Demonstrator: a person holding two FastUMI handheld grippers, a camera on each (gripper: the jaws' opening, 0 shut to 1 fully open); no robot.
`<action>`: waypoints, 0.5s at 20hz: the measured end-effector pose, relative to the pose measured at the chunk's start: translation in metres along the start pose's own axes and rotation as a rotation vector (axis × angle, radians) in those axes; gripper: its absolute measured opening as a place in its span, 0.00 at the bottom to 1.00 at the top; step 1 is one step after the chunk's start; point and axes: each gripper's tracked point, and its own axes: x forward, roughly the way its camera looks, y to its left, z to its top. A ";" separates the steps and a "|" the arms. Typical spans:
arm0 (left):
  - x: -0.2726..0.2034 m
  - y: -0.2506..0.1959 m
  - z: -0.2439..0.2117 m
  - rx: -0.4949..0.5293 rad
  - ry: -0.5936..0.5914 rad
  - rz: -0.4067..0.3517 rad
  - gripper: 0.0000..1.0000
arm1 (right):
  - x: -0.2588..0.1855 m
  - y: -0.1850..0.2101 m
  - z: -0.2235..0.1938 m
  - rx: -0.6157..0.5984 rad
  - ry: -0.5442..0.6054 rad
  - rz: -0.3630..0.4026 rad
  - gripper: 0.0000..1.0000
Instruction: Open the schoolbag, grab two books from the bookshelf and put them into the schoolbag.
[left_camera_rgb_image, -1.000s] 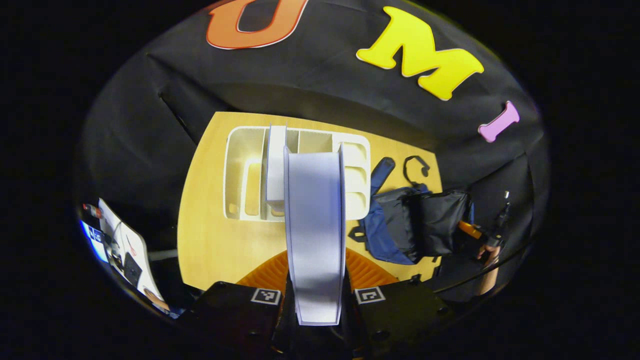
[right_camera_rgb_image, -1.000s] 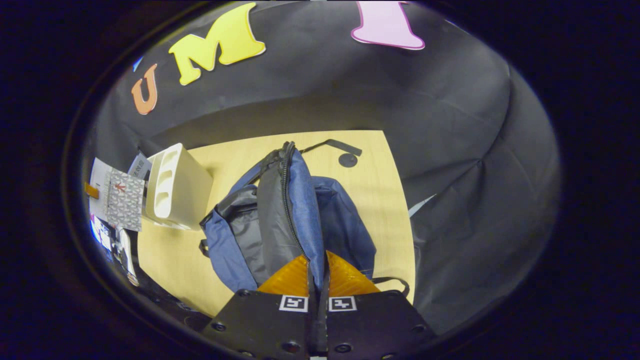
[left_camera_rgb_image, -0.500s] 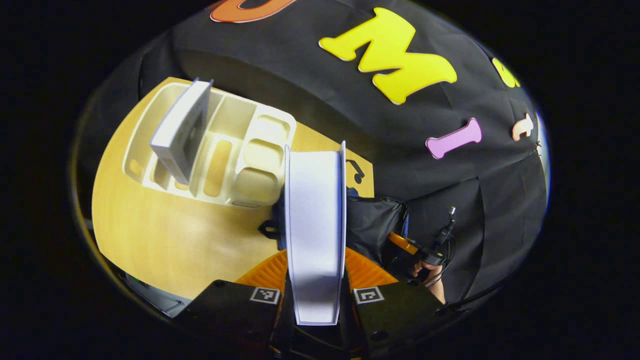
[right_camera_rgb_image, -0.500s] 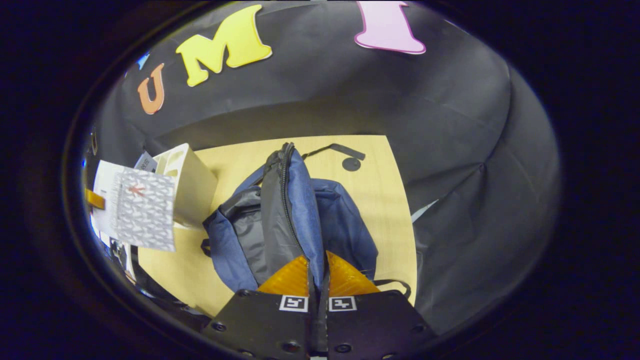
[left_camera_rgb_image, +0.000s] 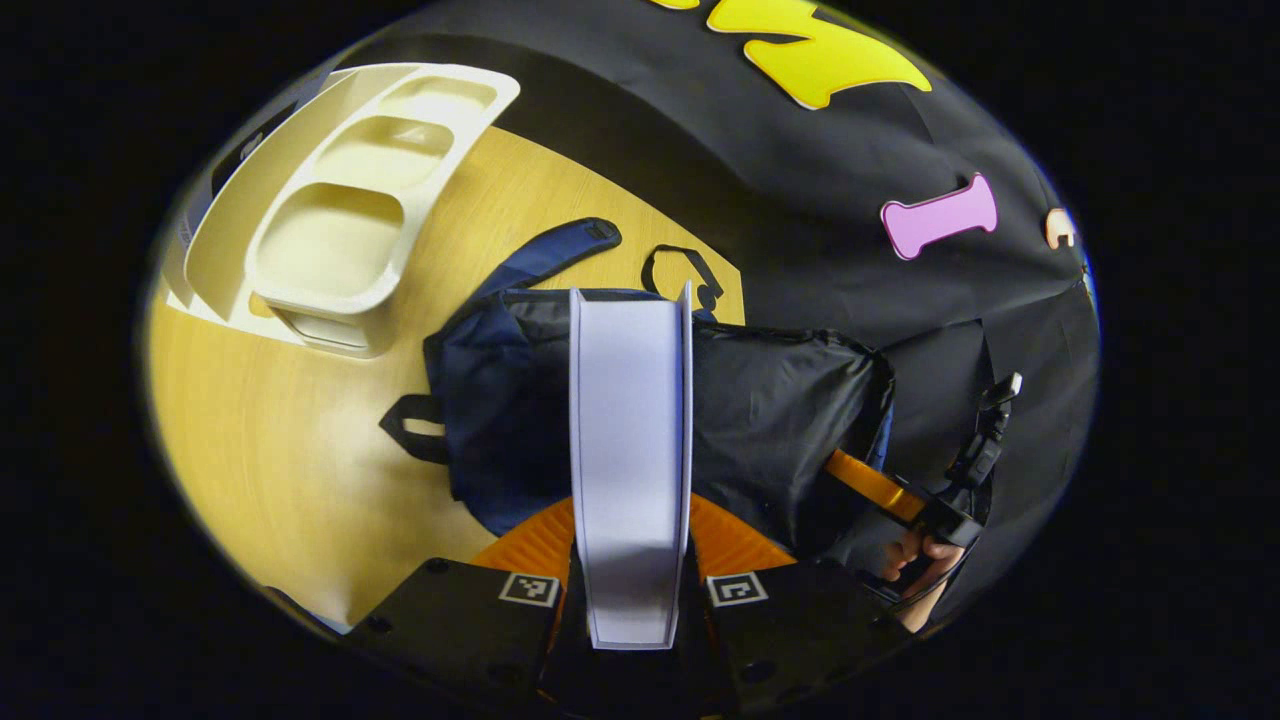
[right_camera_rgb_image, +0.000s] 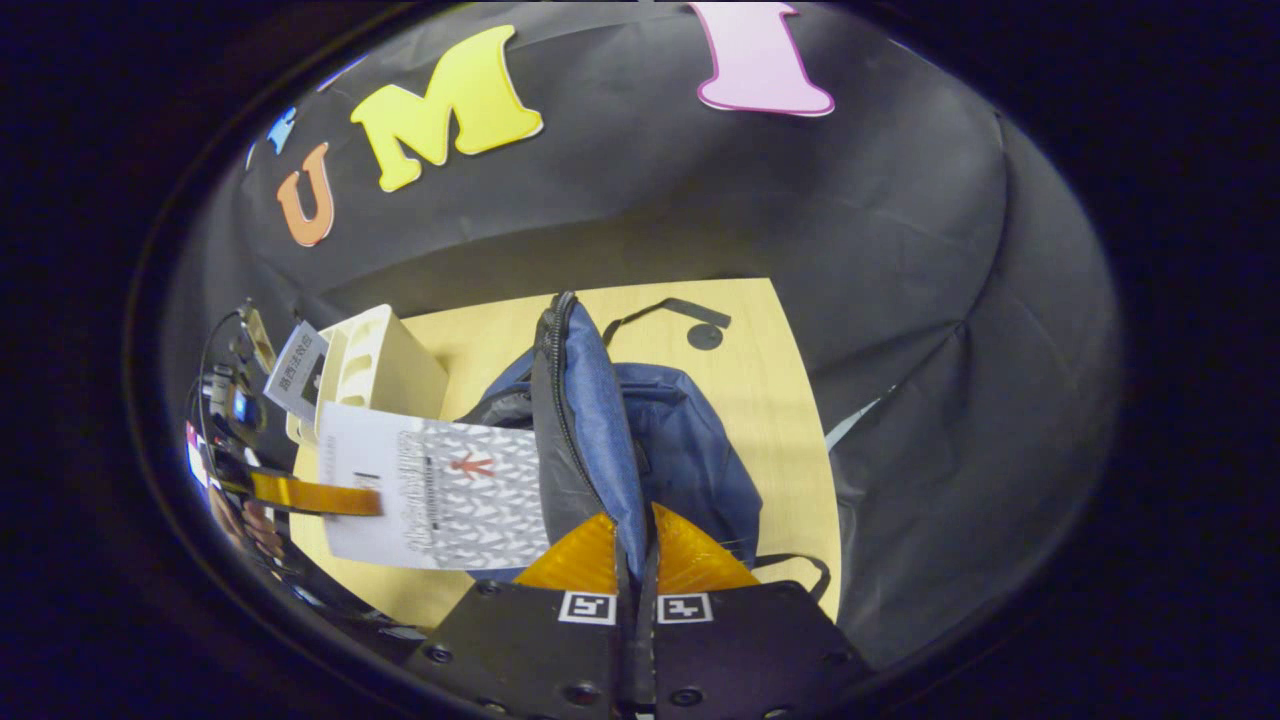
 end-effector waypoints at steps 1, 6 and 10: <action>0.010 -0.007 -0.001 -0.006 -0.006 -0.036 0.40 | -0.001 0.001 0.001 0.005 0.000 0.002 0.01; 0.050 -0.015 -0.008 -0.008 -0.025 -0.147 0.39 | -0.003 0.001 0.006 0.008 0.000 -0.009 0.01; 0.080 -0.019 -0.012 -0.043 -0.016 -0.220 0.40 | -0.005 -0.001 0.015 -0.017 -0.008 -0.037 0.01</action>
